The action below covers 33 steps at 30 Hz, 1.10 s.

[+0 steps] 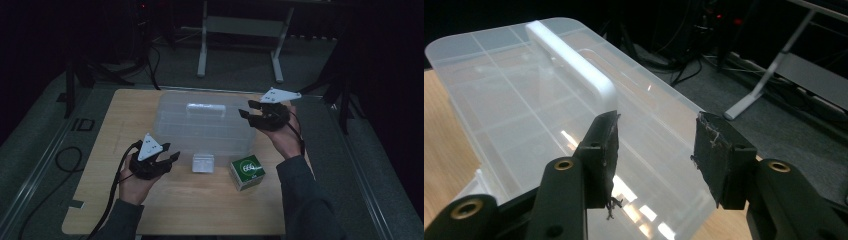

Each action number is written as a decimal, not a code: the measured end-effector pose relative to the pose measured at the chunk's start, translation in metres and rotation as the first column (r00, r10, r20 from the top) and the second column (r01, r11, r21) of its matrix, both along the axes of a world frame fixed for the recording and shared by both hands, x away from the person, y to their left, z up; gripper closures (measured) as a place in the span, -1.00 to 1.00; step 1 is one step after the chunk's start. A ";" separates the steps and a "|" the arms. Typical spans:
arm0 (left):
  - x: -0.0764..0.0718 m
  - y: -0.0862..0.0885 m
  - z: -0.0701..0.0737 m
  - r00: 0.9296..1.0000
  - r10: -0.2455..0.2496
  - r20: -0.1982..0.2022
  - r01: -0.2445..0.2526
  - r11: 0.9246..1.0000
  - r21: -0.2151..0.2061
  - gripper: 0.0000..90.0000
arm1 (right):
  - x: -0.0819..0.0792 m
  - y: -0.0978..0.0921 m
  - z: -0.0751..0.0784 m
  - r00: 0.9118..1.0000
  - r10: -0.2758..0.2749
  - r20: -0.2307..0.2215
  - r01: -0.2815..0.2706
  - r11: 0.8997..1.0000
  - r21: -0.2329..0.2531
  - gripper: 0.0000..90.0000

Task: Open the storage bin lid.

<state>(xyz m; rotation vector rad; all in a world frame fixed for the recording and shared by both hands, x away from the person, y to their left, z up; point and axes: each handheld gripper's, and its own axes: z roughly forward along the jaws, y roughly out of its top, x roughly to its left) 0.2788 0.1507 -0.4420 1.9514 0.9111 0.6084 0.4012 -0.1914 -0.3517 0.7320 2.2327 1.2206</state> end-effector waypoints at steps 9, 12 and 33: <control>-0.002 -0.001 -0.014 1.000 -0.015 -0.009 0.015 1.000 0.009 0.27 | 0.012 0.029 -0.002 0.997 0.045 -0.062 -0.049 0.997 -0.066 0.01; 0.000 -0.004 -0.023 0.999 -0.026 -0.018 0.026 1.000 0.010 0.30 | 0.016 0.038 -0.005 0.996 0.054 -0.075 -0.061 0.994 -0.090 0.01; 0.005 -0.007 -0.042 0.999 -0.038 -0.036 0.039 0.999 0.028 0.36 | 0.047 0.077 -0.017 0.983 0.060 -0.171 -0.099 0.969 -0.228 0.12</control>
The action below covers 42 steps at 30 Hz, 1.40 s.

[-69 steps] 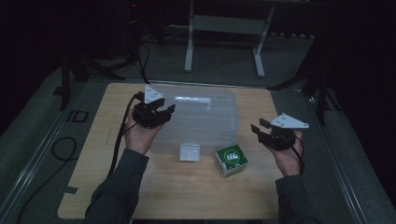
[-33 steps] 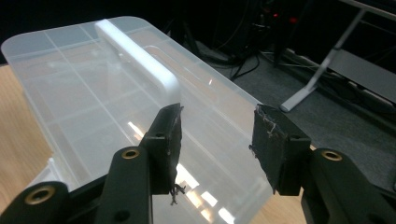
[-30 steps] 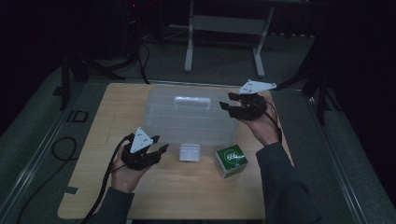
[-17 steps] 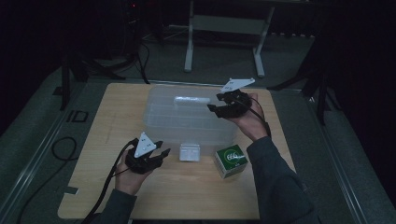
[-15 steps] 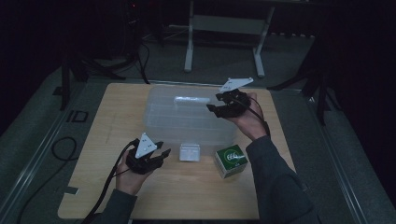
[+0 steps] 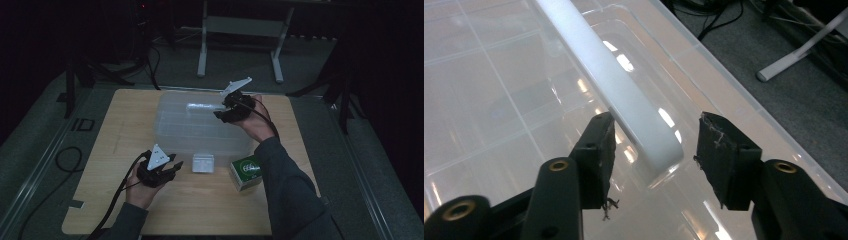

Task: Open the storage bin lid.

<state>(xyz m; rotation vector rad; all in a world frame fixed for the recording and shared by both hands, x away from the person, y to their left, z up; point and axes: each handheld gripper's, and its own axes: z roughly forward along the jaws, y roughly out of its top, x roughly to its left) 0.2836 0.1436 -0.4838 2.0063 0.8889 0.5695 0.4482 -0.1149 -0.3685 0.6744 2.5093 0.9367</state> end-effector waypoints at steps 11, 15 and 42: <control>0.000 0.001 -0.001 1.000 0.003 -0.004 -0.003 1.000 0.000 0.36 | 0.006 0.005 -0.004 1.000 0.001 -0.022 0.000 1.000 0.011 0.33; 0.000 0.001 -0.001 1.000 0.001 -0.006 -0.001 1.000 0.004 0.36 | 0.006 0.007 -0.005 0.999 0.020 -0.029 -0.019 1.000 0.013 0.49; 0.004 0.012 -0.004 0.999 0.035 -0.010 -0.035 0.999 -0.008 0.42 | 0.008 0.008 0.002 0.996 0.063 0.061 -0.060 0.997 -0.052 0.58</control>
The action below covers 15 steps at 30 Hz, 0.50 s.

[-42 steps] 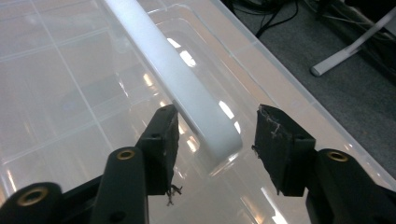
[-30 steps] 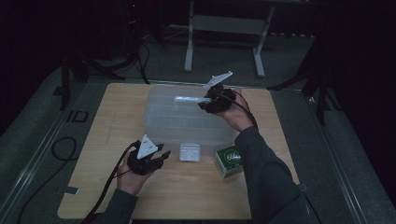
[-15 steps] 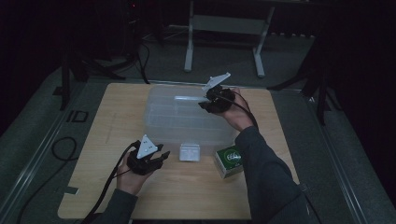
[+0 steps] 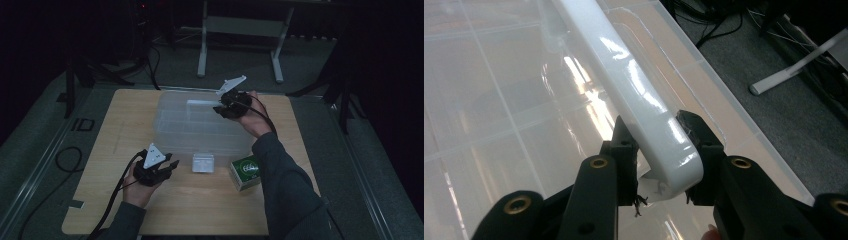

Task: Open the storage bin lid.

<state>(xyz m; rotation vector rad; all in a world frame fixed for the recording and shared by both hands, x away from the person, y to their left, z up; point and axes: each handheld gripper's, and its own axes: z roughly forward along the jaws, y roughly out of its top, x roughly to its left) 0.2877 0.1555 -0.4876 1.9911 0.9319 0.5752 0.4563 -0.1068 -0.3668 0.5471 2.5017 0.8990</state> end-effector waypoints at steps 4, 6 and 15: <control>0.001 0.005 0.000 0.999 0.027 0.017 -0.027 1.000 0.001 0.54 | 0.002 -0.001 0.001 1.000 0.009 0.000 -0.009 1.000 0.006 0.58; 0.002 0.007 0.000 0.999 0.033 0.023 -0.034 0.999 0.005 0.66 | 0.002 -0.001 0.001 1.000 0.009 -0.001 -0.009 1.000 0.008 0.58; 0.009 0.019 0.003 0.992 0.102 0.068 -0.103 0.995 0.016 0.96 | 0.006 -0.002 0.004 1.000 0.021 -0.014 -0.021 1.000 0.016 0.59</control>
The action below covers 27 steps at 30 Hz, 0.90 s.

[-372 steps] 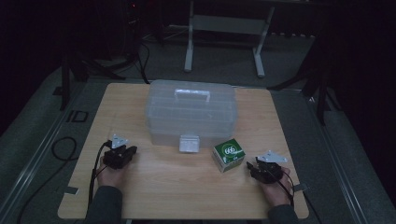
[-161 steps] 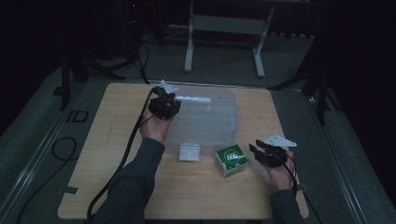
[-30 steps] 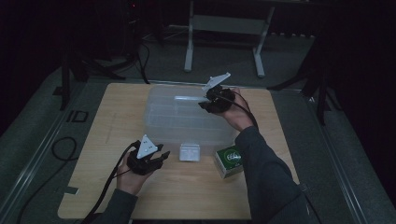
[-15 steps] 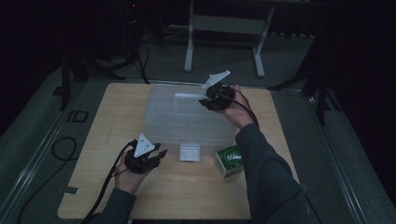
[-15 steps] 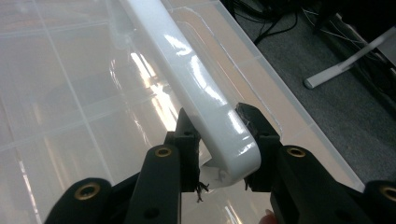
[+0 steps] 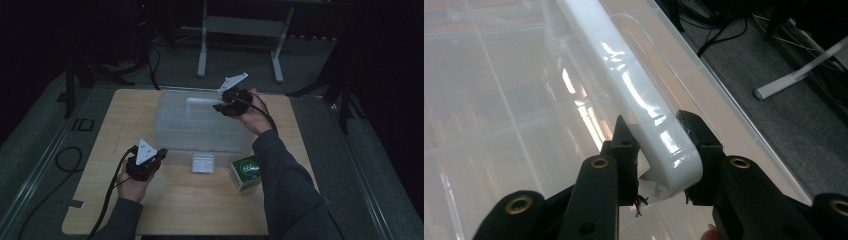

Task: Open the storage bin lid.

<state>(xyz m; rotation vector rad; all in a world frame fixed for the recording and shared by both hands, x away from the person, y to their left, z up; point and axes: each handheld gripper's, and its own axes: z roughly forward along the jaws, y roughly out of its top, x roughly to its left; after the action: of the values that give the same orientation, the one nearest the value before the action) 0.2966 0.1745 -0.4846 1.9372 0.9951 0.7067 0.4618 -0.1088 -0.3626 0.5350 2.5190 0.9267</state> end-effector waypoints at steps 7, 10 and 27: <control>0.005 0.002 -0.002 1.000 0.017 0.023 -0.017 1.000 0.011 0.98 | 0.004 -0.005 0.004 1.000 0.016 -0.015 -0.016 1.000 0.027 0.61; 0.007 0.002 -0.002 0.999 0.017 0.037 -0.018 1.000 0.006 0.97 | 0.005 -0.006 0.005 1.000 0.017 -0.016 -0.017 0.999 0.034 0.62; 0.027 0.021 -0.001 0.992 0.120 0.042 -0.117 0.991 -0.058 0.99 | 0.011 -0.009 0.008 0.999 0.016 -0.035 -0.014 0.999 0.045 0.62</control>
<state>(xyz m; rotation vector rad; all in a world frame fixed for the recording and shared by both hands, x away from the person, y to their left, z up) 0.3232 0.1958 -0.4852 1.8185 1.0977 0.7784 0.4724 -0.1173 -0.3543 0.5515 2.5420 0.9897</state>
